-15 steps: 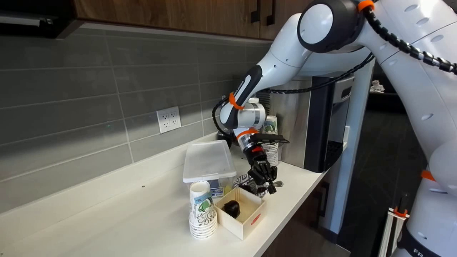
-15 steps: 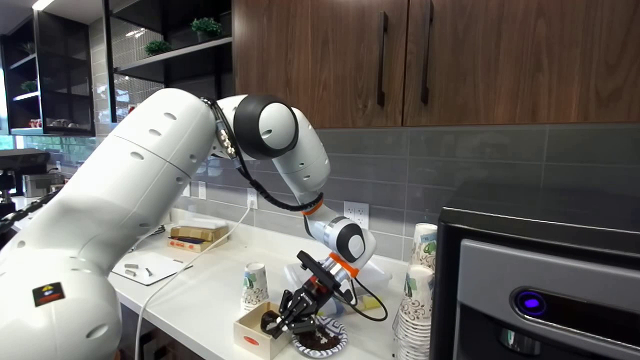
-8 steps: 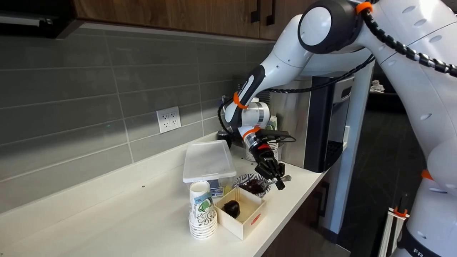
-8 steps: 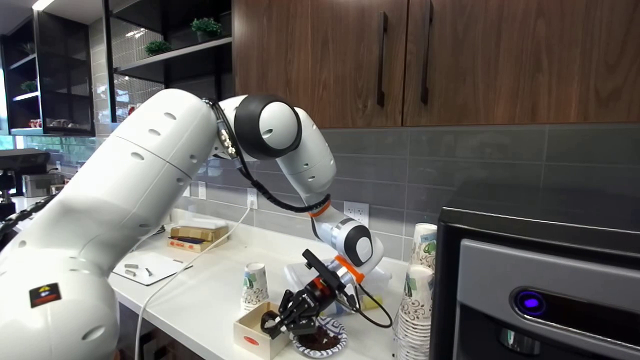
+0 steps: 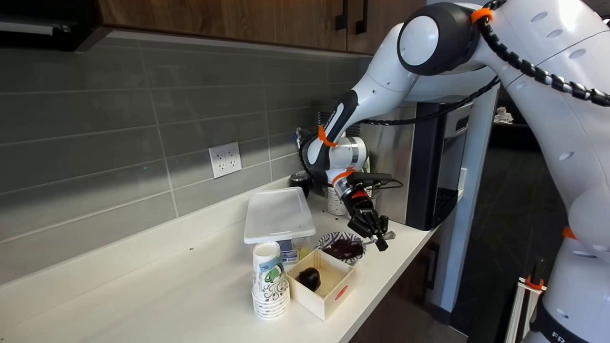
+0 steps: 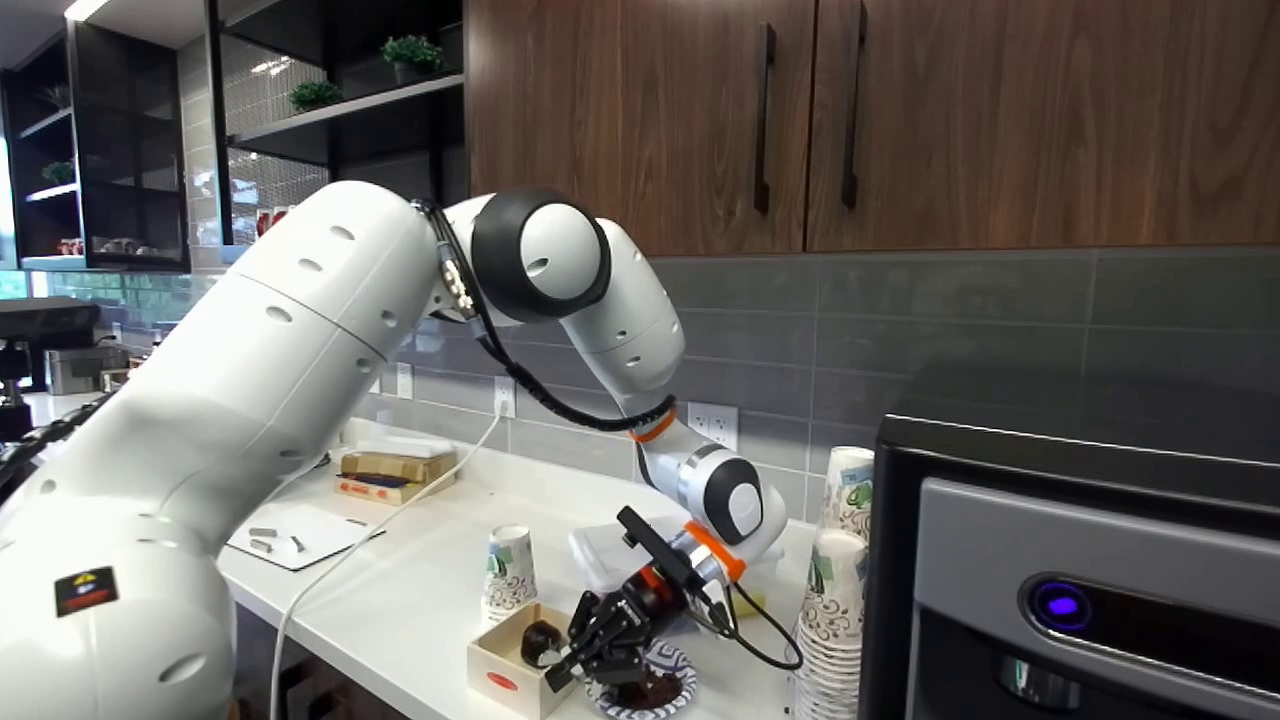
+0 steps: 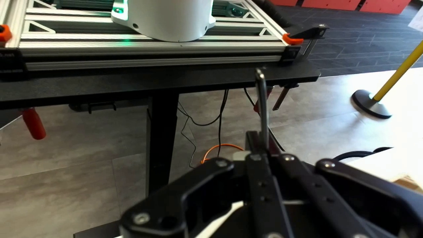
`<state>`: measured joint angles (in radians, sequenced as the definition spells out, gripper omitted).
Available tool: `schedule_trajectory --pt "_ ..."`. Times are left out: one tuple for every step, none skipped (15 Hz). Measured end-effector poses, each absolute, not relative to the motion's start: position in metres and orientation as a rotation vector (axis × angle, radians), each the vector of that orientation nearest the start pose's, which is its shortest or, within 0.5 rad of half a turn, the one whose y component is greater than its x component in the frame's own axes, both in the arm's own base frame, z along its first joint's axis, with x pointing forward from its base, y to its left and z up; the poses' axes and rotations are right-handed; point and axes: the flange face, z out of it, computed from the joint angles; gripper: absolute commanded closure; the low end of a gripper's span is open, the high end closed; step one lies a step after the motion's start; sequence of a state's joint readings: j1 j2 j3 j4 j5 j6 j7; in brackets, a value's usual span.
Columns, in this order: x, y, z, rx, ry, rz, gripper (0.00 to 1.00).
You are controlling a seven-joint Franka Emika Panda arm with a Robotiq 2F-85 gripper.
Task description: Stir the contents of the paper plate with a spoon
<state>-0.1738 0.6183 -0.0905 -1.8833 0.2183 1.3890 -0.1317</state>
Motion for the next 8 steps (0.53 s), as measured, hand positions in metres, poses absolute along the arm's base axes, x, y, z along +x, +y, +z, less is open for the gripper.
schedule_trajectory --pt "0.481 -0.106 0.159 -2.392 0.302 1.413 0.99" --pt "0.481 -0.109 0.159 -2.401 0.309 1.409 0.99" --pt "0.483 -0.110 0.159 -2.413 0.311 1.400 0.99" --pt "0.485 -0.111 0.159 -2.431 0.311 1.387 0.99" --pt "0.487 -0.112 0.158 -2.450 0.311 1.370 0.99" --pt "0.490 -0.113 0.158 -2.475 0.309 1.350 0.99" --pt "0.493 -0.114 0.157 -2.504 0.307 1.329 0.99" --pt "0.497 -0.114 0.156 -2.535 0.303 1.303 0.99"
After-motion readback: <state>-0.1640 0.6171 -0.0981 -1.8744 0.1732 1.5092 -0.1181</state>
